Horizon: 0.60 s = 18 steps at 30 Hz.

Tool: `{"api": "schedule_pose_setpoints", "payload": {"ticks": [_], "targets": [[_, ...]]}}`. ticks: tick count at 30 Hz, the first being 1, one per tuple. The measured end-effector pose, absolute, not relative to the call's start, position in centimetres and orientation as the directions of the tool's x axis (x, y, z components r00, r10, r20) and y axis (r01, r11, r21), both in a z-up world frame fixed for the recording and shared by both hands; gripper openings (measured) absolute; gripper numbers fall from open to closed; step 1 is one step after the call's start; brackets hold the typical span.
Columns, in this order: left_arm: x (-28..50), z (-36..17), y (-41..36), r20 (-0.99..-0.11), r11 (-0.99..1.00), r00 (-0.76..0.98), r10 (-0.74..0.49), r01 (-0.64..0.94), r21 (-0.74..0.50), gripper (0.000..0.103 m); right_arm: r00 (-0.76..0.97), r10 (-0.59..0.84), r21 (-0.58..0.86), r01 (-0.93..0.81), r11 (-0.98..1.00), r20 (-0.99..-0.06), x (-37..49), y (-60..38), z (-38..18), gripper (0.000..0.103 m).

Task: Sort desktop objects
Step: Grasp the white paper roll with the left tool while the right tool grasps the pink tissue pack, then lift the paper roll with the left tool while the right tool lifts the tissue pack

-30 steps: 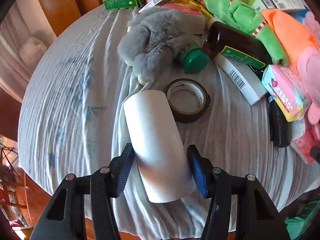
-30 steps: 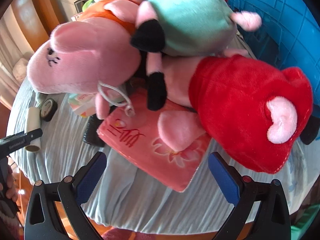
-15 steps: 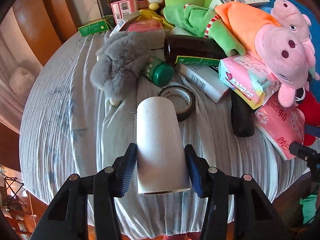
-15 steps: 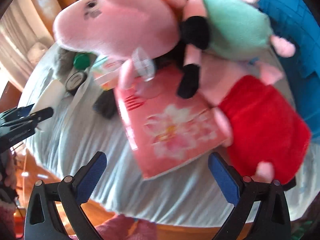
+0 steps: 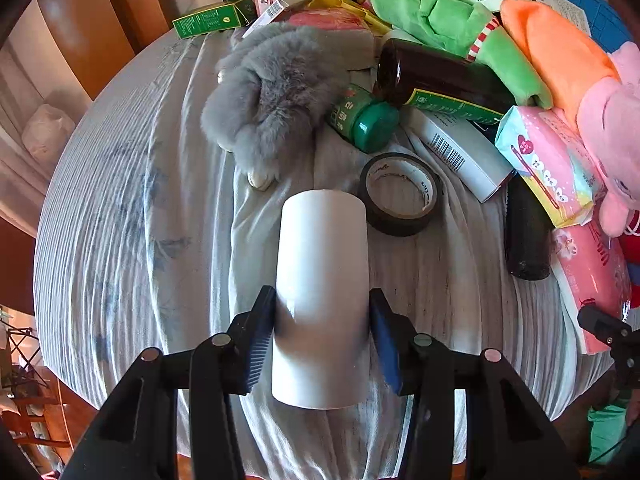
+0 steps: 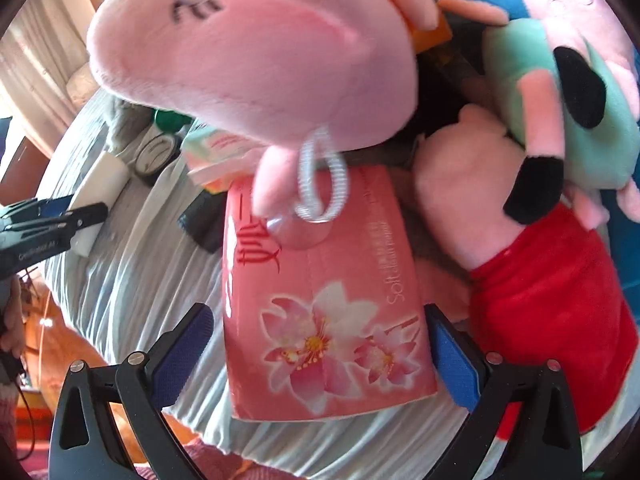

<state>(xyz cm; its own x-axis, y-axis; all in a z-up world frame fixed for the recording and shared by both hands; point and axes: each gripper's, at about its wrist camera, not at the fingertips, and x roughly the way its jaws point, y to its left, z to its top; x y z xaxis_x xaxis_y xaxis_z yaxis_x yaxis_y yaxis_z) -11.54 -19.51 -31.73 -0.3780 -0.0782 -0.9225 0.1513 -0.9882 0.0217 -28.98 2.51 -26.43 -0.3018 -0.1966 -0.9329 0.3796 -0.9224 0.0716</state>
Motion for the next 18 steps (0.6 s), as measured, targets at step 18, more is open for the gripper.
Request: {"api": "schedule_pose_setpoints", "payload": {"ticks": [18], "targets": [[-10.0,-24.2,-15.9,-0.831,-0.994,-0.550,-0.080,0.105,0.026,0.045,-0.337,-0.193,0.098,0.281,-0.955,-0.921,-27.3,3.5,-23.5,0.092]]}}
